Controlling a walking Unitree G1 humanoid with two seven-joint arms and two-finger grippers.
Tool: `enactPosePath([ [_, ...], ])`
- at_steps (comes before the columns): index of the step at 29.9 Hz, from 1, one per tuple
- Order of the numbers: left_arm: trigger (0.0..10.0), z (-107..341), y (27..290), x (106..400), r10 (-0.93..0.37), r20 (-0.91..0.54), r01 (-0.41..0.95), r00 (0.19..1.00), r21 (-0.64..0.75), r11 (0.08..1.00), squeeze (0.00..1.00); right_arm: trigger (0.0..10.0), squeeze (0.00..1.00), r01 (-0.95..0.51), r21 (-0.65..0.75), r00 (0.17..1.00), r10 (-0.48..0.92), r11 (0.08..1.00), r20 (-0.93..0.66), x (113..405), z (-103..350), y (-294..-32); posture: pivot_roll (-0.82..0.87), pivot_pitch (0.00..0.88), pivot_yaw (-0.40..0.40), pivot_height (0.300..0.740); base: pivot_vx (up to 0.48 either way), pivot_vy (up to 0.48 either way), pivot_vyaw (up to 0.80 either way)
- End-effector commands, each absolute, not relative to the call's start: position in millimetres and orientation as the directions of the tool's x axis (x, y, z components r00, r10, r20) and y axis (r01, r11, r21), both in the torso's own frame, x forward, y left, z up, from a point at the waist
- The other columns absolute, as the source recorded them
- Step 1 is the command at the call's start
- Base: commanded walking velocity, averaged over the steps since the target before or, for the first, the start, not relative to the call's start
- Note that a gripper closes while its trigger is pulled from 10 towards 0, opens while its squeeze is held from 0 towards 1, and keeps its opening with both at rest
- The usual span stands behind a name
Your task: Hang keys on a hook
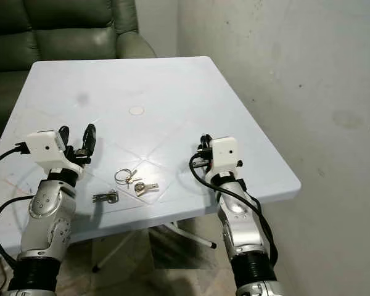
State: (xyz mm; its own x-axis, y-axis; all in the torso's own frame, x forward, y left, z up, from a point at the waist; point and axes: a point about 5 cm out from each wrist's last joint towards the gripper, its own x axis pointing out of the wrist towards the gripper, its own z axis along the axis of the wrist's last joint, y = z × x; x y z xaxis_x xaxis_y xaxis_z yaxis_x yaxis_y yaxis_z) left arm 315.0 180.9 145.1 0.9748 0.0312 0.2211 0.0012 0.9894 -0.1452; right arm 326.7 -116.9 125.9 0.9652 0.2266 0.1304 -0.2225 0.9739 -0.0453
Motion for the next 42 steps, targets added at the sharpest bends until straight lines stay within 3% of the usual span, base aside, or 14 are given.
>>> enactPosePath([
  [1, 10.0, 146.3, 181.2, 315.3, 0.031, 0.222, -0.001, 0.975, -0.136, 0.991, 0.00, 10.0, 0.00, -0.225, -0.044, 0.963, 0.229, 0.973, 0.141, 326.2, 127.5, -114.5, -0.10, 0.000, -0.019, 0.740, 0.000, 0.000, -0.76],
  [28, 10.0, 149.1, 178.6, 316.7, 0.017, 0.232, 0.010, 0.972, -0.113, 0.994, 0.00, 10.0, 0.00, -0.212, -0.050, 0.966, 0.218, 0.976, 0.142, 328.0, 129.2, -115.9, -0.10, 0.000, -0.019, 0.740, 0.000, 0.000, -0.76],
  [34, 10.0, 148.8, 177.6, 316.9, 0.013, 0.227, 0.020, 0.974, -0.143, 0.990, 0.00, 10.0, 0.00, -0.213, -0.051, 0.966, 0.218, 0.976, 0.141, 328.4, 129.5, -115.7, -0.10, 0.000, -0.019, 0.740, 0.000, -0.381, -0.76],
  [42, 10.0, 146.1, 179.5, 320.3, 0.060, 0.193, -0.029, 0.979, -0.162, 0.986, 0.00, 10.0, 0.00, -0.210, -0.051, 0.967, 0.215, 0.976, 0.138, 329.0, 129.2, -115.5, -0.10, 0.000, -0.020, 0.740, 0.000, 0.000, -0.76],
])
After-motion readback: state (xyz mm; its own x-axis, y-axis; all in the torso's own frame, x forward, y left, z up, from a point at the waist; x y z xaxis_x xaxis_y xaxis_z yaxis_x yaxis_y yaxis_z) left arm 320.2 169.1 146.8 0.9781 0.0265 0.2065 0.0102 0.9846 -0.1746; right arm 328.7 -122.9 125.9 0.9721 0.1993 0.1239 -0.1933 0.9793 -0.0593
